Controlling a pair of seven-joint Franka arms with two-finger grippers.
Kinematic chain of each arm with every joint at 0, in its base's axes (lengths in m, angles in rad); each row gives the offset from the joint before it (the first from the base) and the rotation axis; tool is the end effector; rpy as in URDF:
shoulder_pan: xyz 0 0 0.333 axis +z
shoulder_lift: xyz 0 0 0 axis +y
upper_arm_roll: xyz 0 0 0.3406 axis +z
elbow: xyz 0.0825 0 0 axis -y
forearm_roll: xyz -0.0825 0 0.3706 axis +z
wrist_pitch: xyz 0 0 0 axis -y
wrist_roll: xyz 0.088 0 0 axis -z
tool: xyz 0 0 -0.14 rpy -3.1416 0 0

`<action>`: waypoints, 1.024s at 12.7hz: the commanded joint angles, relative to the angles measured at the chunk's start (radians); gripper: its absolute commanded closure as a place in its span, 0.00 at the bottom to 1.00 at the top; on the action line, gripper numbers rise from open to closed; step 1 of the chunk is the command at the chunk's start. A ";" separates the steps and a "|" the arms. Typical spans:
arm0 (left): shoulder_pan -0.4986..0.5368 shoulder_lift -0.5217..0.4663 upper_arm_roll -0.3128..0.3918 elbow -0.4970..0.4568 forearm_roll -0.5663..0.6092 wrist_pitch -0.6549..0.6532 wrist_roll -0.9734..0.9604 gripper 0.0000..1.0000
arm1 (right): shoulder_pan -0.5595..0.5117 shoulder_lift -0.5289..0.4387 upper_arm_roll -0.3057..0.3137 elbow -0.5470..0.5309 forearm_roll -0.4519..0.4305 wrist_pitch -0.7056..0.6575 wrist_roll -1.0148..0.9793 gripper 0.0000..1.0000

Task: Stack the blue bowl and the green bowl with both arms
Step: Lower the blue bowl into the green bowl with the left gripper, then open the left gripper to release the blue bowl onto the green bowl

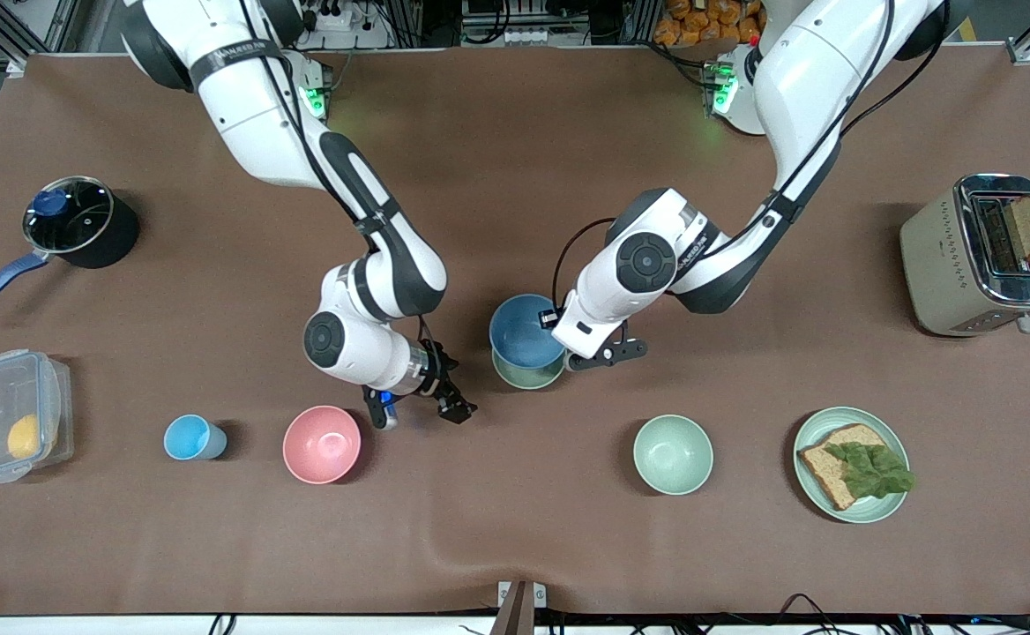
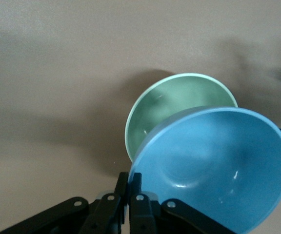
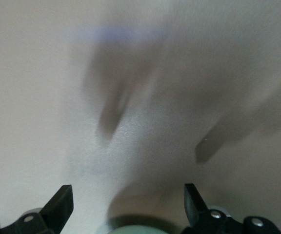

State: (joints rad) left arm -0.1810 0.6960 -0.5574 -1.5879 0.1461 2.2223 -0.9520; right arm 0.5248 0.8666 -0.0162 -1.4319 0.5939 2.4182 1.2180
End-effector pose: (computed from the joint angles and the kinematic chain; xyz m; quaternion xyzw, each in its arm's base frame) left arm 0.5614 -0.4226 0.2729 0.9861 0.1195 -0.0696 0.0919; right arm 0.6481 0.3812 0.1805 -0.8259 0.5237 0.1149 0.1745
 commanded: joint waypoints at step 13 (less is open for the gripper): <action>-0.100 0.076 0.123 0.029 0.026 0.094 -0.056 1.00 | 0.055 0.049 0.004 0.038 0.087 0.047 0.026 0.00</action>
State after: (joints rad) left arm -0.2714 0.7529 -0.4408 -1.5803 0.1461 2.3050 -0.9832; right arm 0.5677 0.8969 -0.0090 -1.4226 0.6624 2.4464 1.2270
